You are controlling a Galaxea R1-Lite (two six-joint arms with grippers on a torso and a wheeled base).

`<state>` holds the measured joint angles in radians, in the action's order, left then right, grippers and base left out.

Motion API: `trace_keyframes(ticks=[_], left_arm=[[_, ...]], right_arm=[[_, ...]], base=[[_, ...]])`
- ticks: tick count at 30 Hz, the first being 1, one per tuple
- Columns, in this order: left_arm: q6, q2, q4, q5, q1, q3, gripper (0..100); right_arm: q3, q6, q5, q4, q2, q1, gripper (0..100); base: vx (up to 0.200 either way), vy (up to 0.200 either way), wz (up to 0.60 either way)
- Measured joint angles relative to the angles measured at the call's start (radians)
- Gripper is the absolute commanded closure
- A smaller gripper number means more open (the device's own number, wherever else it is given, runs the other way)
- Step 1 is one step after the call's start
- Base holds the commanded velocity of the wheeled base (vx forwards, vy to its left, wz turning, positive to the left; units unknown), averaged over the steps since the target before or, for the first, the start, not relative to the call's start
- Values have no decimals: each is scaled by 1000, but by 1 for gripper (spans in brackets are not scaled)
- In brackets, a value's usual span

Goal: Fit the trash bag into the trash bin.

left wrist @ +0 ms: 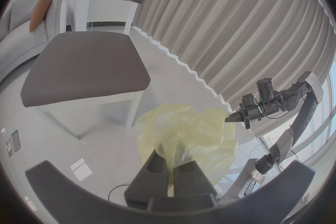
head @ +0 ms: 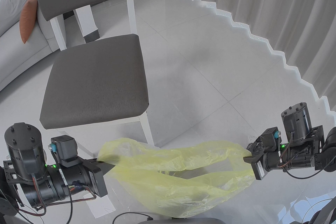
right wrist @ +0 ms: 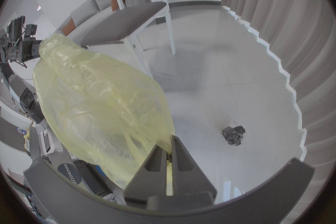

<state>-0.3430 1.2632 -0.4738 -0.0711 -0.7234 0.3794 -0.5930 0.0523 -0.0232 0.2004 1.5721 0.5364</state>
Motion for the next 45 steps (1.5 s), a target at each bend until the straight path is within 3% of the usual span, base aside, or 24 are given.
trace_keyframes(ticks=[5,16,28,38,45], left_arm=[[-13,91,-127,1,-15,-47,100],[-83,220,-245,23,-17,-114,100],[-81,456,-634,84,22,-189,100],[-23,684,-988,165,102,-327,100],[-13,791,-1060,219,126,-359,100]], right_arm=[[29,0,19,80,45,0,100],[55,0,38,117,138,7,100],[50,0,40,228,242,17,100],[46,0,41,319,365,34,100],[63,0,66,328,404,40,100]], base=[[0,0,0],[0,0,0],[0,0,0],[0,0,0],[0,0,0]])
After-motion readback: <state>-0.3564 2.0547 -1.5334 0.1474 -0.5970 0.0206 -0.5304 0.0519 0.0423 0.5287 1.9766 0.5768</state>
